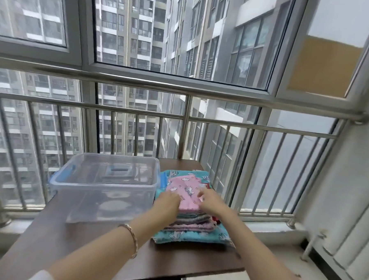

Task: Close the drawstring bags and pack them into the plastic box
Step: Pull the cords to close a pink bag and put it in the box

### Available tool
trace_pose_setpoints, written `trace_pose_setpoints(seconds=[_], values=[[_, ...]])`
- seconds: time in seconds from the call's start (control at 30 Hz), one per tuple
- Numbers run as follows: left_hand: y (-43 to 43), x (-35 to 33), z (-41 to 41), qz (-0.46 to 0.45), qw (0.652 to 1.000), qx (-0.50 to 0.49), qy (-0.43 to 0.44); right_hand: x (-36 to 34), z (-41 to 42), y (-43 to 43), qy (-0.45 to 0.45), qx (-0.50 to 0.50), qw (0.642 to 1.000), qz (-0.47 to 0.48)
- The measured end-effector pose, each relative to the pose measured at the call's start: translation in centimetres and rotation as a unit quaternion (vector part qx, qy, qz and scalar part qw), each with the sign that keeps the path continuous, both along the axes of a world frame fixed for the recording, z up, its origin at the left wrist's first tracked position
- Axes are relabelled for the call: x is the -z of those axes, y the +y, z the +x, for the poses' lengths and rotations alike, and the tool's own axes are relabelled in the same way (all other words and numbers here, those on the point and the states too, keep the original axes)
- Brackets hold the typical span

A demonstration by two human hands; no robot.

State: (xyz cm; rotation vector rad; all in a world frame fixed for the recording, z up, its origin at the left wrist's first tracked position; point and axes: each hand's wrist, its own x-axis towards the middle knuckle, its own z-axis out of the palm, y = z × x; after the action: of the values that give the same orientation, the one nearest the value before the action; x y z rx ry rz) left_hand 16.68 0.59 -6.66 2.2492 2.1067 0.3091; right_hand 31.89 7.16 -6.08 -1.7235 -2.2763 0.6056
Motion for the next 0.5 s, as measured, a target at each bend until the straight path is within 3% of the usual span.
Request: trace_pose_setpoints(seconds=[0.07, 0.13, 0.3, 0.5], values=[[-0.3, 0.6, 0.1, 0.005, 0.999, -0.001, 0.035, 0.9, 0.2, 0.0, -0.073, 0.013, 0.997, 0.019], [-0.4, 0.7, 0.3, 0.008, 0.998, -0.007, 0.054, 1.6, 0.1, -0.1, -0.074, 0.017, 0.997, 0.017], [-0.2, 0.6, 0.5, 0.071, 0.996, -0.043, -0.019, 0.6, -0.3, -0.2, 0.009, 0.042, 0.992, 0.116], [0.6, -3.7, 0.6, 0.204, 0.97, 0.001, -0.131, -5.7, -0.5, -0.1, 0.146, 0.043, 0.96, 0.233]])
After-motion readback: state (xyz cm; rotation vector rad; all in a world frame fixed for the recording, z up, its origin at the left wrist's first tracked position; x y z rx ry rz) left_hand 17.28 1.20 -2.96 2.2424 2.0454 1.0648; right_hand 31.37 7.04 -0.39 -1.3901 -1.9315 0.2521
